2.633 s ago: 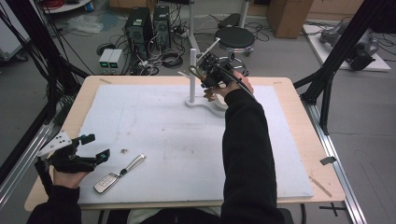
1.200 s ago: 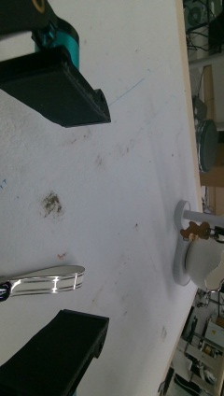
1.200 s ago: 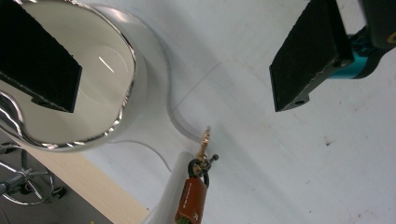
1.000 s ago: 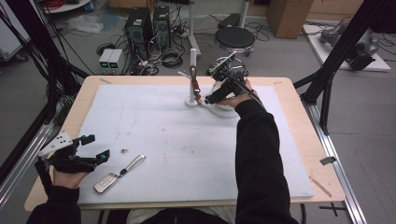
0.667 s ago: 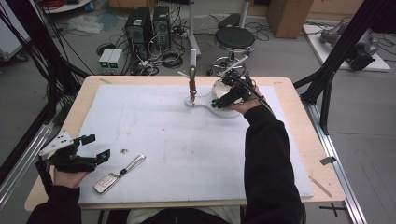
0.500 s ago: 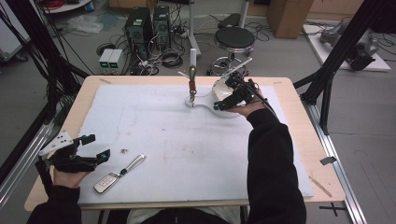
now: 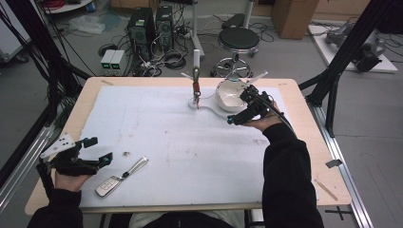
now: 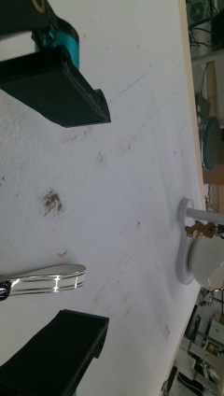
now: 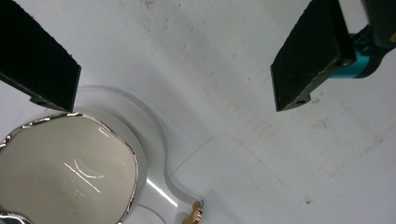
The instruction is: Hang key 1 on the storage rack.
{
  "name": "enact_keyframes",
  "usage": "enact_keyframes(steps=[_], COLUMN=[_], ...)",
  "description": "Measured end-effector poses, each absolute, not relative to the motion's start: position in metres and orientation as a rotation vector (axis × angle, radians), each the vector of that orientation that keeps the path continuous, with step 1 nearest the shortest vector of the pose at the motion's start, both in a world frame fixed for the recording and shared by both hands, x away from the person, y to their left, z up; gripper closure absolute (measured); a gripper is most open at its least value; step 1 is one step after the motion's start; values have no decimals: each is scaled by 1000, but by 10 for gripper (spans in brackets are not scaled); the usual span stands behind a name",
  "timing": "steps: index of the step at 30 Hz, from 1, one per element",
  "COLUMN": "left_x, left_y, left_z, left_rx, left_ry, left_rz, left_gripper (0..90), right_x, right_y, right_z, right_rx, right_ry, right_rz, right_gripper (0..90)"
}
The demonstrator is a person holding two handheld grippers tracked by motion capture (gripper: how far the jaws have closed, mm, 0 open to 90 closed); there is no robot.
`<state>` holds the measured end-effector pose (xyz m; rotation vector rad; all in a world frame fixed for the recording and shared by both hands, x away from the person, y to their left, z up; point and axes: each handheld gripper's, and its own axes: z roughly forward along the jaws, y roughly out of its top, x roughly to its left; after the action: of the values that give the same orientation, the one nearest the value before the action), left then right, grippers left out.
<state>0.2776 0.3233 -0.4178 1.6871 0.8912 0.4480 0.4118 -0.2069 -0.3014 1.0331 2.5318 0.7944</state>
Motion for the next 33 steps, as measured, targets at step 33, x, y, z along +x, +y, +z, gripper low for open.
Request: enact_keyframes(steps=[33], left_x=[277], left_y=[323], left_z=[-418], left_rx=[1695], left_ry=[897], left_rz=[453], left_gripper=[46], right_x=[365], right_y=[-268], right_z=[-350], right_rx=[1148], right_ry=[2400], right_rz=[921], right_gripper=[6])
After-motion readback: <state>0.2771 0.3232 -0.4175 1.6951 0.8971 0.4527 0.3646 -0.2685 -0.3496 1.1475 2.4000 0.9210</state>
